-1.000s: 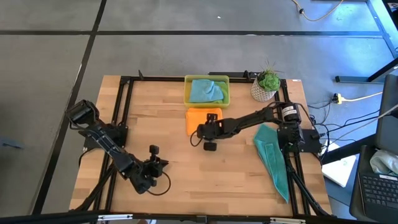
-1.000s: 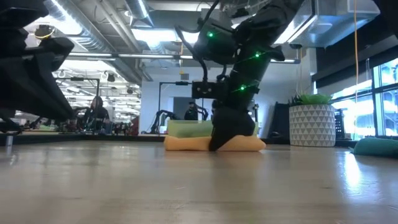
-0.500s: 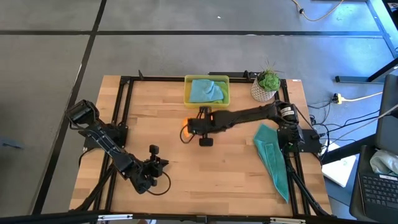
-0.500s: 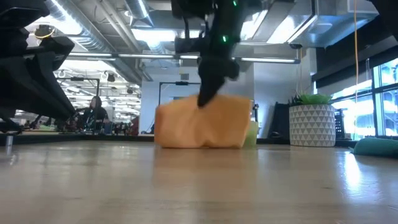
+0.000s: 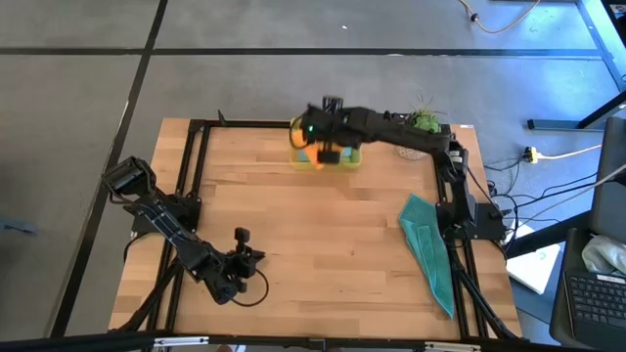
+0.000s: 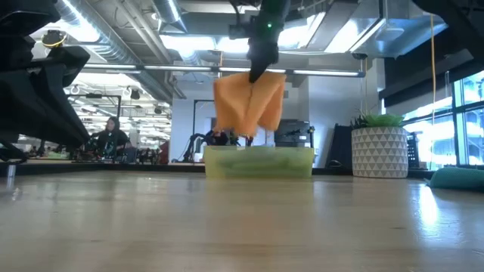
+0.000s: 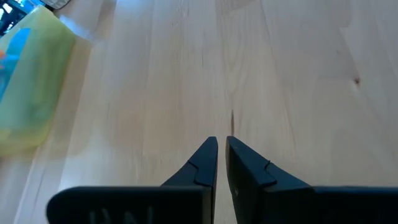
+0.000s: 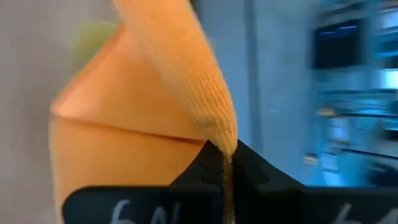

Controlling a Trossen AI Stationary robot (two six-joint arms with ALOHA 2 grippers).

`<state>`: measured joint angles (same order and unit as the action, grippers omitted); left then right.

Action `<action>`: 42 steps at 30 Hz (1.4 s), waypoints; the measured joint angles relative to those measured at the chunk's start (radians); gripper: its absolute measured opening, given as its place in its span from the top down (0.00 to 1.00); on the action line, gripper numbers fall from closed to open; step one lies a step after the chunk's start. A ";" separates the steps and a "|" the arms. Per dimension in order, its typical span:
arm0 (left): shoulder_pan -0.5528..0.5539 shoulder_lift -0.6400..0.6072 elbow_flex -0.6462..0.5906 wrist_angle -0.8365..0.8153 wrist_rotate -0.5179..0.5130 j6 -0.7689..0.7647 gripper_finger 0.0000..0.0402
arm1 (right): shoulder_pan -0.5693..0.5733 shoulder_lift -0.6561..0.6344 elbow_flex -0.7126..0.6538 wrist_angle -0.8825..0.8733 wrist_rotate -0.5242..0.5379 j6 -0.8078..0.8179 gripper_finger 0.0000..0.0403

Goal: Fold microfiber towels
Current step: Put the orange folded cloth into the yellow bin

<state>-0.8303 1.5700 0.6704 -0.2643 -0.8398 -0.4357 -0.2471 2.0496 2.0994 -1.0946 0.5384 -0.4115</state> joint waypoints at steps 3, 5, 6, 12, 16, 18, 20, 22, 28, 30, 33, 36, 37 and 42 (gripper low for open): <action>0.000 0.000 0.000 -0.018 0.000 -0.007 0.94 | -0.048 0.000 0.008 0.030 0.097 -0.133 0.99; 0.000 0.000 0.000 -0.028 -0.005 -0.017 0.94 | -0.075 0.000 0.008 0.039 0.100 -0.210 0.99; 0.000 0.000 0.000 -0.035 -0.008 -0.026 0.94 | -0.087 0.000 0.008 0.044 0.093 -0.221 0.99; 0.014 0.000 0.000 -0.020 -0.232 -0.072 0.93 | -0.116 0.000 0.008 0.031 -0.010 -0.135 0.98; 0.083 -0.008 0.000 0.036 -0.383 0.073 0.88 | -0.115 0.000 0.008 -0.001 -0.053 -0.094 0.98; 0.150 -0.033 0.000 0.110 -0.388 0.179 0.82 | -0.116 0.000 0.008 -0.023 -0.091 -0.086 0.98; 0.226 -0.061 0.000 0.199 -0.352 0.303 0.76 | -0.116 0.000 0.008 -0.051 -0.099 -0.079 0.97; 0.301 -0.094 0.000 0.283 -0.320 0.445 0.71 | -0.115 0.000 0.008 -0.071 -0.108 -0.079 0.97; 0.610 -0.237 0.000 0.504 0.004 0.741 0.61 | -0.115 0.000 0.008 -0.100 -0.176 -0.033 0.97; 0.741 -0.272 0.000 0.549 0.226 0.757 0.60 | -0.115 0.000 0.008 -0.108 -0.193 -0.014 0.97; 0.925 -0.280 0.000 0.635 0.522 0.764 0.59 | -0.115 0.000 0.008 -0.108 -0.204 0.015 0.97; 1.060 -0.276 0.000 0.714 0.721 0.788 0.59 | -0.115 0.000 0.008 -0.108 -0.208 0.032 0.97; 1.092 -0.263 0.002 0.745 0.769 0.799 0.59 | -0.115 0.000 0.008 -0.106 -0.212 0.038 0.97; 1.181 -0.171 0.001 0.853 0.863 0.940 0.58 | -0.115 0.000 0.008 -0.033 -0.258 0.077 0.97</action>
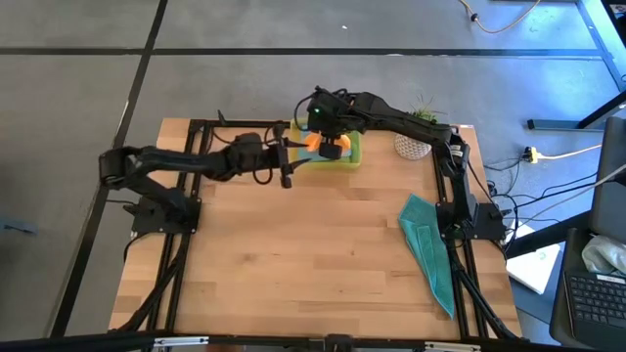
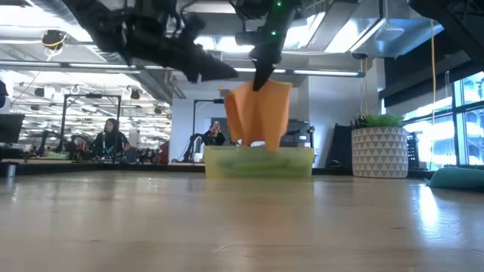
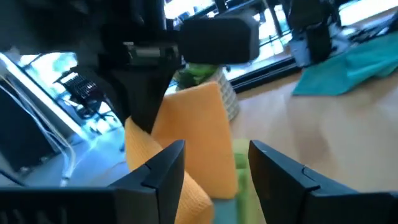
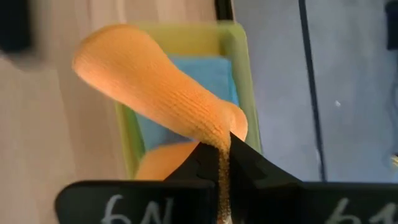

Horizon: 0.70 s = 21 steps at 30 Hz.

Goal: Fold microfiber towels
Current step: Put the orange folded cloth into the yellow bin

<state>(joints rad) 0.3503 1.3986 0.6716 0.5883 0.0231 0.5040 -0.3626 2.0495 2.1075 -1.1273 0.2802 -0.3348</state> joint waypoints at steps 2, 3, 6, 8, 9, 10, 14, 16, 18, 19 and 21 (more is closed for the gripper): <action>0.021 0.041 0.000 0.041 -0.010 0.033 0.56 | 0.000 0.000 0.000 0.035 -0.039 0.010 0.97; 0.032 0.061 0.000 0.073 -0.033 0.043 0.56 | 0.000 0.000 0.000 0.044 -0.053 0.013 0.97; 0.073 0.096 0.000 0.154 -0.089 0.057 0.54 | 0.000 0.000 0.000 0.046 -0.065 0.013 0.97; 0.100 0.103 0.000 0.199 -0.092 0.056 0.54 | 0.000 0.000 0.000 0.046 -0.068 0.013 0.97; 0.111 0.103 0.000 0.212 -0.088 0.056 0.54 | 0.000 0.000 0.000 0.046 -0.067 0.013 0.97; 0.121 0.103 0.000 0.220 -0.071 0.056 0.54 | 0.000 0.000 0.000 0.046 -0.067 0.012 0.97; 0.151 0.103 0.046 0.140 -0.028 0.052 0.54 | 0.000 0.000 0.000 0.048 -0.067 0.008 0.97; 0.161 0.103 0.082 0.057 -0.029 0.056 0.54 | 0.000 0.000 0.000 0.051 -0.067 0.001 0.97; 0.172 0.103 0.110 -0.015 -0.037 0.057 0.54 | 0.000 0.000 0.000 0.061 -0.066 -0.009 0.97; 0.179 0.103 0.124 -0.043 -0.041 0.058 0.54 | 0.000 0.000 0.000 0.063 -0.066 -0.012 0.97; 0.193 0.103 0.142 -0.082 -0.057 0.072 0.54 | -0.002 0.000 0.000 0.063 -0.066 -0.019 0.97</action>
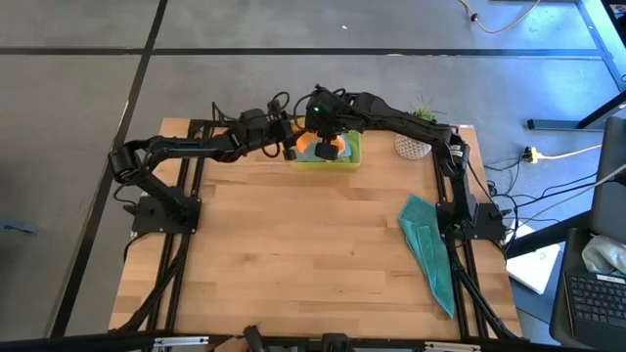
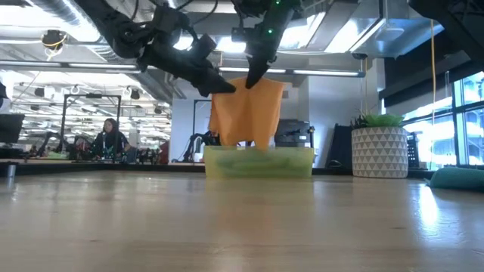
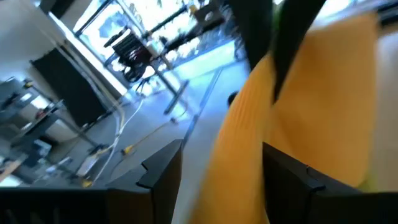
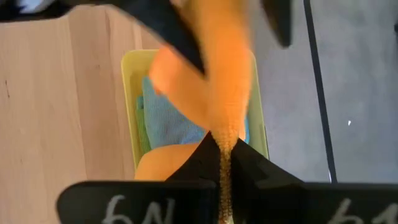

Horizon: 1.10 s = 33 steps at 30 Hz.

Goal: Fold microfiber towels
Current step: Put the orange folded cloth into the yellow bin

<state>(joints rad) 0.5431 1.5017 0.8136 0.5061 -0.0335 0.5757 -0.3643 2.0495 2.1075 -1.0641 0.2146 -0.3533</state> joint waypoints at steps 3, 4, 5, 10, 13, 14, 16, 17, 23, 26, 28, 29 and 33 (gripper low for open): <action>0.022 0.000 0.005 -0.025 -0.013 0.029 0.54 | -0.003 0.000 0.000 -0.001 0.001 -0.019 0.97; 0.028 0.000 0.005 -0.027 -0.017 0.029 0.54 | -0.005 0.000 0.000 -0.001 0.001 -0.023 0.97; 0.033 0.000 0.005 -0.028 -0.021 0.029 0.54 | -0.007 0.000 0.000 -0.001 0.001 -0.027 0.97; 0.040 0.000 0.005 -0.029 -0.027 0.037 0.61 | -0.030 0.000 0.000 -0.009 -0.042 -0.046 0.97; 0.040 0.000 0.005 -0.025 -0.013 0.038 0.71 | -0.051 -0.001 0.000 -0.009 -0.080 -0.046 0.97; 0.040 0.000 0.005 -0.025 -0.004 0.038 0.75 | -0.058 -0.001 0.000 -0.009 -0.083 -0.046 0.97; 0.040 0.000 0.005 -0.025 0.010 0.038 0.84 | -0.072 -0.001 0.000 -0.012 -0.087 -0.044 0.97; 0.039 0.000 0.005 -0.026 0.016 0.038 0.89 | -0.079 -0.001 0.000 -0.020 -0.098 -0.044 0.97; 0.038 0.000 0.005 -0.030 0.031 0.040 0.98 | -0.119 -0.003 -0.008 -0.086 -0.218 -0.018 0.87; 0.040 0.000 0.005 -0.036 0.025 0.046 0.99 | -0.133 -0.004 -0.042 -0.094 -0.252 -0.013 0.76; 0.040 0.000 0.005 -0.039 0.024 0.047 0.99 | -0.139 -0.004 -0.083 -0.090 -0.268 -0.011 0.69; 0.039 0.000 0.005 -0.042 0.025 0.047 1.00 | -0.139 -0.004 -0.107 -0.081 -0.272 -0.011 0.65; 0.039 0.000 0.005 -0.053 0.025 0.049 1.00 | -0.141 -0.003 -0.195 -0.063 -0.278 -0.014 0.54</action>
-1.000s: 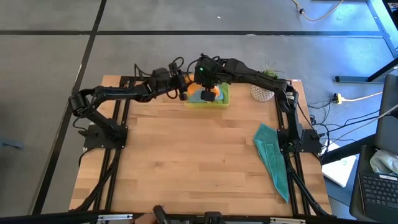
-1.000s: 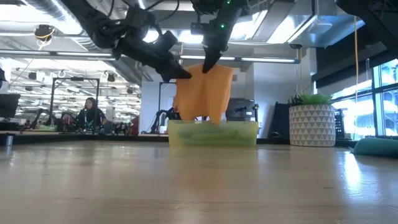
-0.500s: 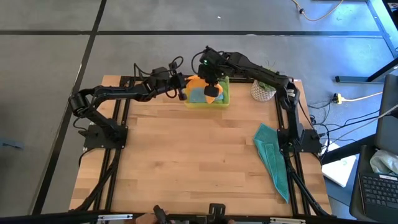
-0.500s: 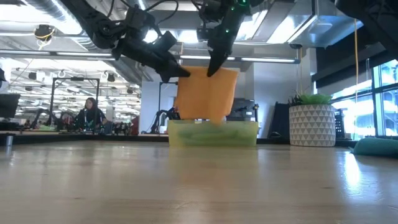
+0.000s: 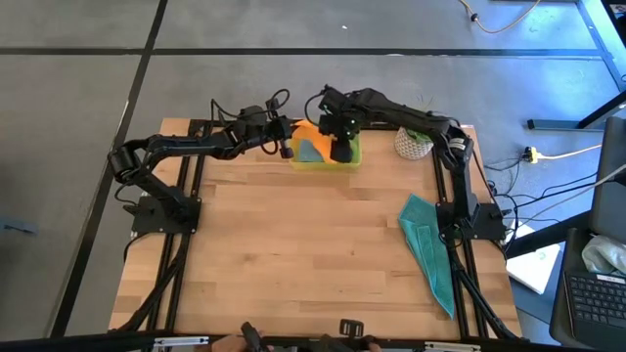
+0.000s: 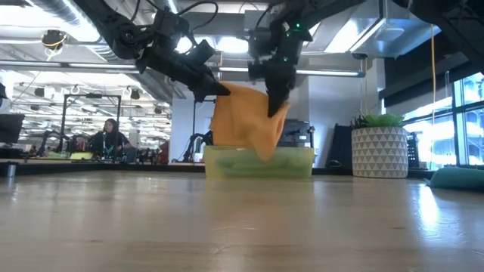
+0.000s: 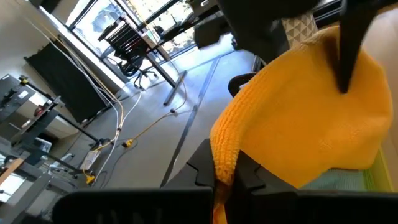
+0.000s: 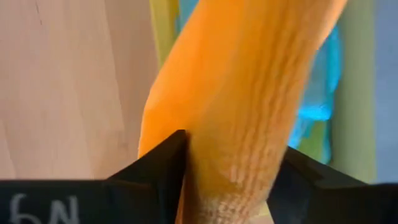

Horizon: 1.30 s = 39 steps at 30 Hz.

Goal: Fold microfiber towels
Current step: Put the orange folded cloth into the yellow bin

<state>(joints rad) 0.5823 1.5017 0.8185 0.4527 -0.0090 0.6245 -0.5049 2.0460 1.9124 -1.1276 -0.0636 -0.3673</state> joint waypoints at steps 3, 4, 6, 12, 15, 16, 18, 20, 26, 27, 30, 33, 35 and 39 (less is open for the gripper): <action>0.000 0.000 0.000 0.000 -0.001 0.014 1.00 | 0.000 0.000 -0.027 0.000 0.028 -0.002 0.54; 0.000 0.000 0.000 0.001 -0.005 0.015 1.00 | 0.000 0.001 -0.027 0.001 0.049 -0.003 0.56; 0.005 0.000 0.005 0.000 -0.007 0.023 1.00 | 0.000 0.001 -0.024 0.006 0.100 -0.009 0.62; 0.050 -0.001 0.035 -0.019 0.040 0.060 1.00 | -0.001 -0.001 0.044 -0.013 0.373 -0.039 0.94; 0.084 -0.001 0.063 -0.022 0.113 0.084 1.00 | 0.001 -0.001 0.069 0.031 0.603 -0.071 0.96; 0.097 -0.001 0.077 -0.020 0.130 0.084 1.00 | 0.002 -0.001 0.075 0.056 0.670 -0.082 0.94; 0.117 -0.001 0.105 -0.021 0.144 0.086 1.00 | 0.001 -0.001 0.094 0.089 0.735 -0.106 0.93; 0.135 -0.001 0.133 -0.023 0.149 0.096 1.00 | -0.001 -0.002 0.108 0.105 0.737 -0.116 0.93; 0.168 0.036 0.150 -0.140 0.189 0.062 0.99 | -0.009 -0.004 0.078 0.057 0.567 -0.062 0.98; 0.166 0.054 0.150 -0.183 0.203 0.044 0.99 | -0.013 -0.005 0.054 0.056 0.520 -0.049 0.97; 0.141 0.117 0.148 -0.282 0.175 0.045 0.99 | -0.013 0.000 -0.025 0.057 0.482 -0.034 0.93; 0.109 0.156 0.148 -0.284 0.089 0.075 1.00 | -0.013 -0.001 -0.092 0.057 0.469 -0.071 0.92; 0.100 0.160 0.148 -0.266 0.079 0.108 0.99 | -0.014 0.000 -0.114 0.059 0.469 -0.078 0.94; 0.096 0.148 0.148 -0.257 0.076 0.086 1.00 | -0.020 -0.002 -0.138 0.069 0.414 -0.078 0.98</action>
<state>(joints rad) 0.6787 1.6495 0.9665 0.1959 0.0667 0.7102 -0.5244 2.0441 1.7743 -1.0583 0.3505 -0.4455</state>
